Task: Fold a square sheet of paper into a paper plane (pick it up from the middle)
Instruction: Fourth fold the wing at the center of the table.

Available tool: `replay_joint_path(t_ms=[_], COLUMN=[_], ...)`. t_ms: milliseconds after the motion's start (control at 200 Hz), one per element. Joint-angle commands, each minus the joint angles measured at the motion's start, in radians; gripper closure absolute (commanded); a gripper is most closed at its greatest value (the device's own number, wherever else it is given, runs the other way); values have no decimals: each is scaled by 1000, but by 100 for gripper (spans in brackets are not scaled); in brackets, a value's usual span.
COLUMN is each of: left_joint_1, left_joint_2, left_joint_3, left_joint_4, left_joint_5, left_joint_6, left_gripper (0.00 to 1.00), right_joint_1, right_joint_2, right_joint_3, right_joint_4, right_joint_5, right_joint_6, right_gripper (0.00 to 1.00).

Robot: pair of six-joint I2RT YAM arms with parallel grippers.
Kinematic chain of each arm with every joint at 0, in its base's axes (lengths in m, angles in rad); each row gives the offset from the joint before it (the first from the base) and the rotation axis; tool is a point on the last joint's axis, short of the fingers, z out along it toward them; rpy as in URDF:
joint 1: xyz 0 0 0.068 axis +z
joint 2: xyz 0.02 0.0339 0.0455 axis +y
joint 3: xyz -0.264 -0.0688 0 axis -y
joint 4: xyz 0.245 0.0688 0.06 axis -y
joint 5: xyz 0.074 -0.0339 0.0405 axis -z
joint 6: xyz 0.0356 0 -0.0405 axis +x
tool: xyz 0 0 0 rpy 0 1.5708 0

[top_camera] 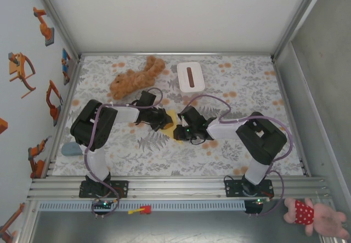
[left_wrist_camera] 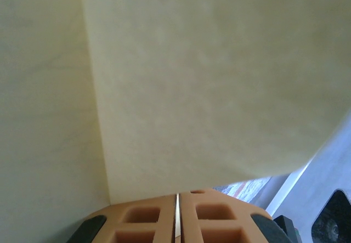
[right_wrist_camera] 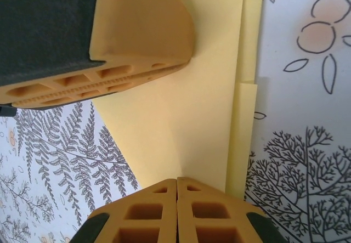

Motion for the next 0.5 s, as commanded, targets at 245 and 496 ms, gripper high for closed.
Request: replay_joint_path(t_ms=[245, 496], left_joint_1=[9, 8], left_joint_2=[84, 89], left_joint_3=[-5, -1], left_joint_4=[-162, -171], left_joint_5=[-86, -86], left_joint_6=[27, 27], left_gripper=[90, 91], right_joint_1=[2, 2], right_joint_2=[-97, -59], right_joint_3=[-23, -20], right_joint_4=[-91, -83], right_joint_5=[39, 33], right_joint_6=[-25, -15], right_gripper=[93, 93])
